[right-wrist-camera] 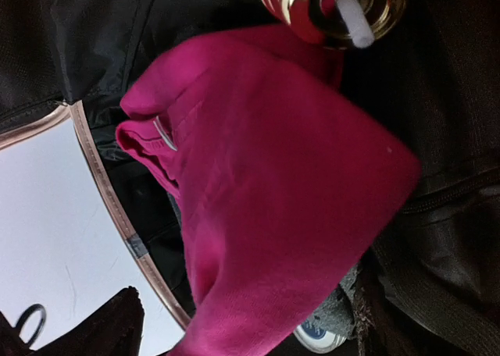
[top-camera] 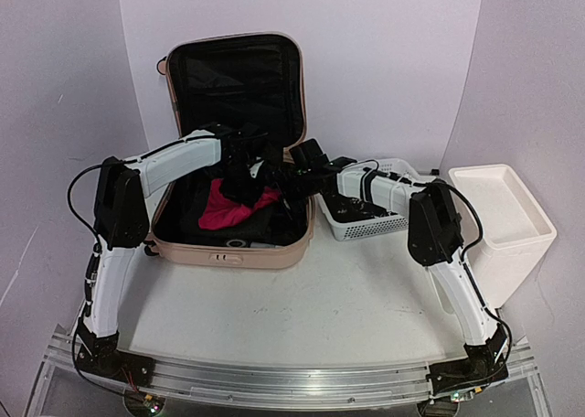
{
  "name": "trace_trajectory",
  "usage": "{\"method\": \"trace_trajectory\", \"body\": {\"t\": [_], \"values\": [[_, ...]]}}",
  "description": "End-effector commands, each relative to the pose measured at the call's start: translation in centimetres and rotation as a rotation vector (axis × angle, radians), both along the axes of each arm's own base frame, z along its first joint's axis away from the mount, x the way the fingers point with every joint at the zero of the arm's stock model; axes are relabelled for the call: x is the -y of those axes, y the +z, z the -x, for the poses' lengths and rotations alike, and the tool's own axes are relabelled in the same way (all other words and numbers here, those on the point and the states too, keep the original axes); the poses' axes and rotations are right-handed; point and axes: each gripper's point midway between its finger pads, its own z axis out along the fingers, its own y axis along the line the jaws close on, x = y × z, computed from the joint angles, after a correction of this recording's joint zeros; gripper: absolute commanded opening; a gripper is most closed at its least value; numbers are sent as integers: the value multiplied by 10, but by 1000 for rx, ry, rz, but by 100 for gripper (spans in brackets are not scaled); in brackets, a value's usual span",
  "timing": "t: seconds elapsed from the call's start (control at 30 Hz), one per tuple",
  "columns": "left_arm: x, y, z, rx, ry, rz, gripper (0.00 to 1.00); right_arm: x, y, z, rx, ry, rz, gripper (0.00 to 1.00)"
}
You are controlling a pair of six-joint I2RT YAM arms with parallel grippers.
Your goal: Open, take out, and arrange the luggage
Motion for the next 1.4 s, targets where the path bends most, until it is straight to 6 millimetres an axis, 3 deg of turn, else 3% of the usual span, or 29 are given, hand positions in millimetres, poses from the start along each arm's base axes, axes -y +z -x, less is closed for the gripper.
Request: {"method": "trace_trajectory", "body": {"t": [0.0, 0.1, 0.2, 0.43, 0.57, 0.87, 1.1, 1.27, 1.33, 1.37], "values": [[-5, 52, -5, 92, 0, 70, 0, 1, 37, 10, 4, -28, -29, 93], [-1, 55, -4, 88, -5, 91, 0, -6, 28, 4, -3, -24, -46, 92], [1, 54, 0, 74, -7, 107, 0, -20, 25, -4, -5, -27, -102, 84], [0, 56, 1, 75, -11, 109, 0, -25, 17, -18, 12, -75, -120, 65], [4, 56, 5, 59, -31, 133, 0, -31, 11, -23, 18, -84, -126, 64], [1, 52, 10, 46, -43, 122, 0, -38, -2, -36, 25, -129, -135, 49], [4, 51, 14, 28, -43, 140, 0, -41, -14, -42, 29, -152, -131, 45], [5, 53, 15, 30, -45, 149, 6, -43, -13, -41, 40, -151, -124, 28], [6, 56, 19, 20, -53, 166, 17, -42, -11, -41, 59, -141, -117, 8], [6, 59, 24, 14, -57, 174, 27, -42, -9, -42, 72, -136, -112, 3]]}}
